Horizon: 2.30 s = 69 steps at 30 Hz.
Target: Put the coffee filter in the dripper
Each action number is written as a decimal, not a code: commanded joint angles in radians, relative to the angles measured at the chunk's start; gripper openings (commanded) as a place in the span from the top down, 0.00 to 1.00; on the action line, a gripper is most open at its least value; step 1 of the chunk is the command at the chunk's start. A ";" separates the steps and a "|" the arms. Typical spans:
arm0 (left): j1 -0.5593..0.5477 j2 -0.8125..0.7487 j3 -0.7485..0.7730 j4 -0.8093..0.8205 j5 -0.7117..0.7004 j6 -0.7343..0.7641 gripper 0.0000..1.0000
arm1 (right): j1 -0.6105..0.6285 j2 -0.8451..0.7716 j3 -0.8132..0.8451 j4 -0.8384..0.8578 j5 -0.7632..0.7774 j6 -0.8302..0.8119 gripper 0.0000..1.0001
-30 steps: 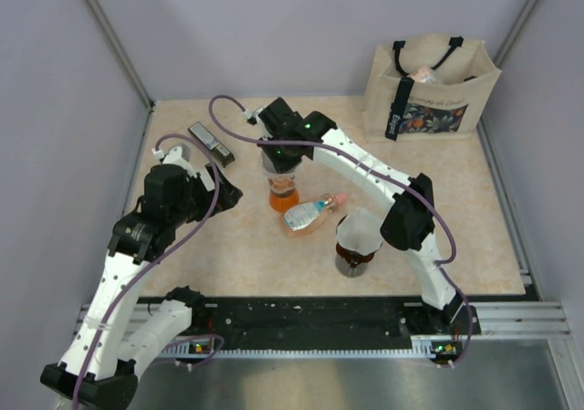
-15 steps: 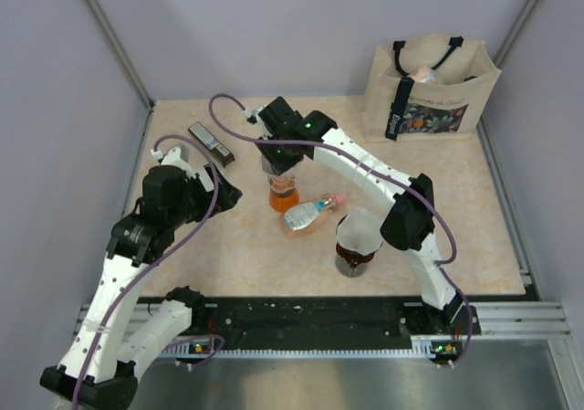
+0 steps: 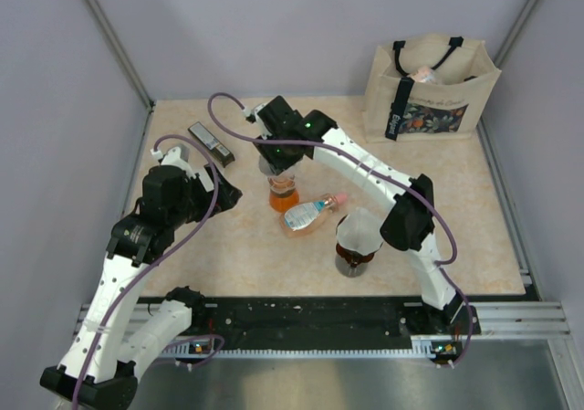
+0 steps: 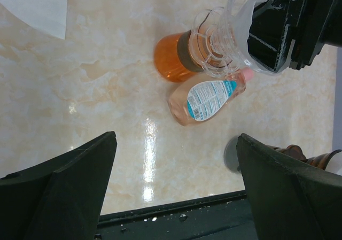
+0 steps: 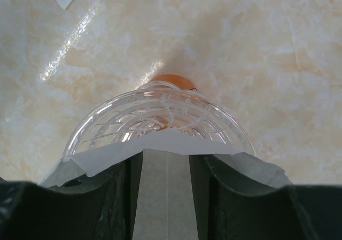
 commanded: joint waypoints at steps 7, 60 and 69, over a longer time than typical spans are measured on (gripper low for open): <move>0.002 -0.013 0.003 0.015 -0.001 0.017 0.01 | 0.016 -0.069 0.056 -0.002 0.027 -0.002 0.71; 0.002 -0.029 -0.011 0.012 -0.010 0.008 0.01 | 0.050 -0.242 -0.104 0.066 0.017 0.008 0.72; 0.002 -0.029 -0.003 0.007 -0.034 0.003 0.01 | 0.048 -0.354 -0.119 0.125 0.196 0.043 0.58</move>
